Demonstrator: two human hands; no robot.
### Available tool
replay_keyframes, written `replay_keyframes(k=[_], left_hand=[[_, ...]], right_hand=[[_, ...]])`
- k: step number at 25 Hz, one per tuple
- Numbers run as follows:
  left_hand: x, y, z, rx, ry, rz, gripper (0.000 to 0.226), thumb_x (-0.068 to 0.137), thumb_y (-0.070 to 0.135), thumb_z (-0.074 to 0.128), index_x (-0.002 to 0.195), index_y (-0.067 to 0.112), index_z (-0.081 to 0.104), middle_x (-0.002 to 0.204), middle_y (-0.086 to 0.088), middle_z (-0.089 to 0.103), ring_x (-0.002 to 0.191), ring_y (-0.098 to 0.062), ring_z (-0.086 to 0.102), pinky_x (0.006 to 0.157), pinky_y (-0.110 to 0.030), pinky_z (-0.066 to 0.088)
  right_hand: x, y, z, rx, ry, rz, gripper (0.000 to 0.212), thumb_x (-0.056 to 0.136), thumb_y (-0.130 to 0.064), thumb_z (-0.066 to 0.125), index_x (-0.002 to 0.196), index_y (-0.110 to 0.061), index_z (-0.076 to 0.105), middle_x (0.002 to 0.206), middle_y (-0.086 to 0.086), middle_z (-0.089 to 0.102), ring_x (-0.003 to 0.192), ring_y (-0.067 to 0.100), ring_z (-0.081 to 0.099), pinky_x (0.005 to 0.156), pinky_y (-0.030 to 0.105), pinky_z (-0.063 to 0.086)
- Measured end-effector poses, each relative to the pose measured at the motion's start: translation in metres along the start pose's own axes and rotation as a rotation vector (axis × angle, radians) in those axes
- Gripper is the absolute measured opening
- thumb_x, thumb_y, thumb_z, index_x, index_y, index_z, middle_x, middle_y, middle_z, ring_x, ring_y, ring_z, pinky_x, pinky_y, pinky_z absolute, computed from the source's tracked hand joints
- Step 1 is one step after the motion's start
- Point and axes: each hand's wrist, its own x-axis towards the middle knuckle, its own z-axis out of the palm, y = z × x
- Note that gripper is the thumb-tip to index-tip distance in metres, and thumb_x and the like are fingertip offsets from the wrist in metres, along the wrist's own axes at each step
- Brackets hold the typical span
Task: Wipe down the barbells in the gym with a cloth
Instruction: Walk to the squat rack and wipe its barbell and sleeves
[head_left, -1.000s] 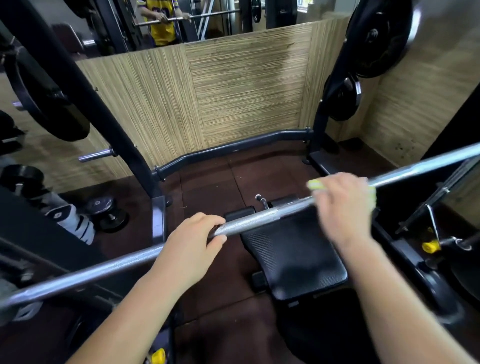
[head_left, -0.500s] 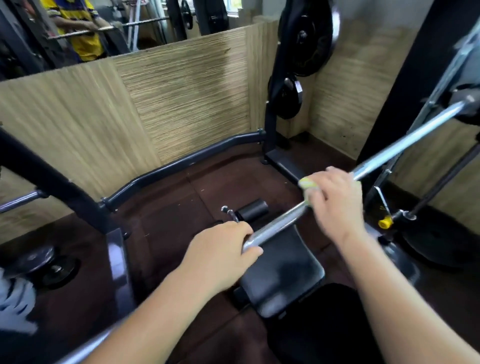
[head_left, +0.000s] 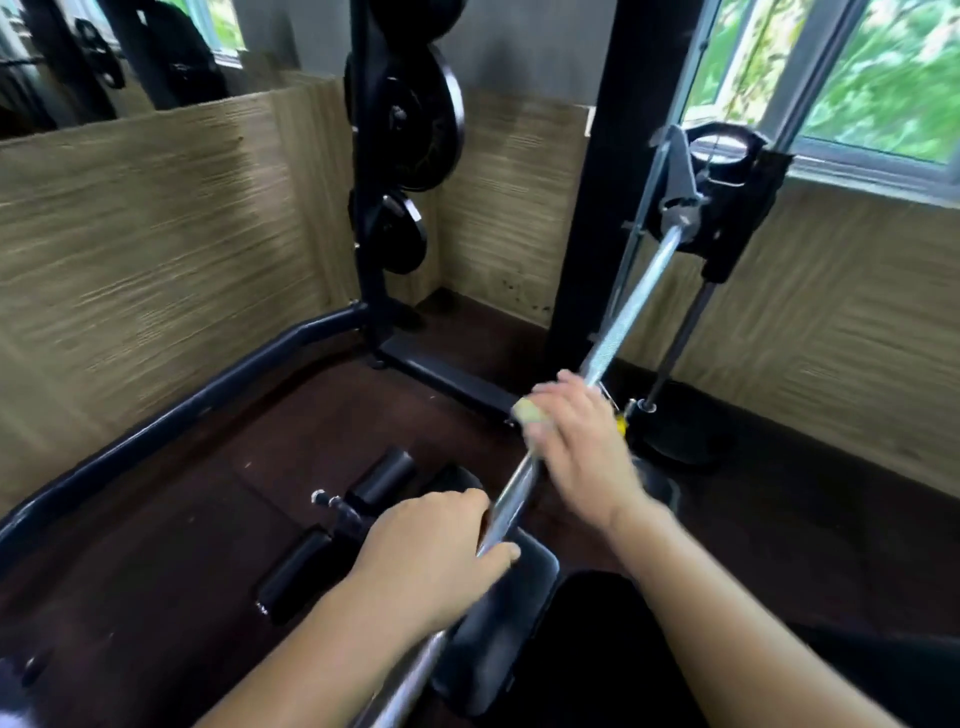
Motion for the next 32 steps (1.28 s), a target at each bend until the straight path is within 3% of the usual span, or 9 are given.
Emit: replay_keyframes(k=[2, 5, 11, 16, 19, 22, 28, 30, 32], left_hand=[[0.017, 0.004, -0.003, -0.004, 0.021, 0.038, 0.043, 0.086, 0.066, 0.045, 0.109, 0.031, 0.054, 0.103, 0.008, 0.066, 0.101, -0.020, 0.063, 0.082, -0.039, 0.050], [0.044, 0.014, -0.006, -0.029, 0.048, 0.076, 0.047, 0.087, 0.065, 0.046, 0.119, 0.032, 0.050, 0.119, 0.009, 0.063, 0.112, -0.020, 0.061, 0.089, -0.040, 0.049], [0.096, 0.040, -0.010, -0.054, 0.062, 0.067, 0.051, 0.089, 0.063, 0.046, 0.131, 0.034, 0.043, 0.123, 0.012, 0.056, 0.112, -0.018, 0.059, 0.089, -0.038, 0.048], [0.133, 0.055, -0.011, -0.041, 0.040, 0.053, 0.051, 0.088, 0.064, 0.045, 0.130, 0.036, 0.041, 0.119, 0.013, 0.055, 0.112, -0.018, 0.058, 0.090, -0.040, 0.048], [0.155, 0.064, -0.012, -0.057, 0.052, 0.031, 0.053, 0.088, 0.065, 0.045, 0.133, 0.037, 0.039, 0.123, 0.015, 0.054, 0.113, -0.016, 0.057, 0.092, -0.039, 0.048], [0.174, 0.072, -0.013, -0.070, 0.065, 0.026, 0.051, 0.089, 0.064, 0.045, 0.132, 0.038, 0.039, 0.126, 0.015, 0.053, 0.116, -0.015, 0.057, 0.094, -0.038, 0.047], [0.215, 0.082, -0.015, -0.048, 0.068, 0.023, 0.050, 0.089, 0.062, 0.046, 0.134, 0.041, 0.038, 0.128, 0.015, 0.055, 0.117, -0.016, 0.058, 0.093, -0.039, 0.048], [0.223, 0.085, -0.015, -0.054, 0.078, 0.027, 0.051, 0.089, 0.061, 0.047, 0.135, 0.042, 0.037, 0.127, 0.015, 0.056, 0.117, -0.015, 0.058, 0.094, -0.039, 0.048], [0.228, 0.086, -0.013, -0.059, 0.087, 0.032, 0.050, 0.089, 0.060, 0.048, 0.135, 0.043, 0.036, 0.128, 0.016, 0.056, 0.118, -0.014, 0.058, 0.095, -0.039, 0.048]], right_hand=[[-0.031, -0.017, 0.002, 0.088, -0.043, -0.096, 0.034, 0.104, -0.035, 0.050, 0.129, -0.021, 0.067, 0.139, -0.004, 0.061, 0.149, 0.023, 0.038, 0.125, 0.046, 0.022], [-0.010, 0.019, -0.010, 0.056, -0.049, -0.228, 0.036, 0.104, -0.033, 0.050, 0.132, -0.018, 0.067, 0.137, 0.001, 0.062, 0.145, 0.020, 0.041, 0.123, 0.043, 0.026], [0.075, 0.082, -0.018, -0.039, 0.054, -0.016, 0.037, 0.102, -0.035, 0.047, 0.114, -0.013, 0.074, 0.116, 0.005, 0.071, 0.126, 0.020, 0.052, 0.125, 0.030, 0.025], [0.075, 0.107, -0.032, 0.001, -0.145, -0.368, 0.033, 0.104, -0.034, 0.050, 0.122, -0.016, 0.071, 0.121, -0.002, 0.069, 0.128, 0.020, 0.055, 0.121, 0.038, 0.031], [0.143, 0.174, -0.046, -0.042, -0.123, -0.177, 0.039, 0.105, -0.040, 0.045, 0.121, -0.016, 0.071, 0.120, -0.001, 0.071, 0.127, 0.028, 0.058, 0.121, 0.043, 0.033], [0.158, 0.180, -0.036, -0.075, -0.005, -0.034, 0.039, 0.101, -0.042, 0.047, 0.113, -0.018, 0.075, 0.112, -0.001, 0.073, 0.128, 0.030, 0.058, 0.120, 0.043, 0.033], [0.140, 0.190, -0.047, 0.049, -0.110, -0.378, 0.033, 0.102, -0.033, 0.053, 0.123, -0.014, 0.072, 0.125, 0.004, 0.069, 0.132, 0.020, 0.053, 0.123, 0.034, 0.026], [0.179, 0.227, -0.052, -0.002, -0.067, -0.257, 0.039, 0.102, -0.034, 0.048, 0.122, -0.010, 0.072, 0.123, 0.008, 0.071, 0.129, 0.020, 0.052, 0.125, 0.025, 0.020], [0.214, 0.266, -0.053, -0.037, -0.050, -0.045, 0.051, 0.101, -0.045, 0.039, 0.125, -0.011, 0.070, 0.129, 0.008, 0.069, 0.137, 0.024, 0.049, 0.128, 0.031, 0.018]])
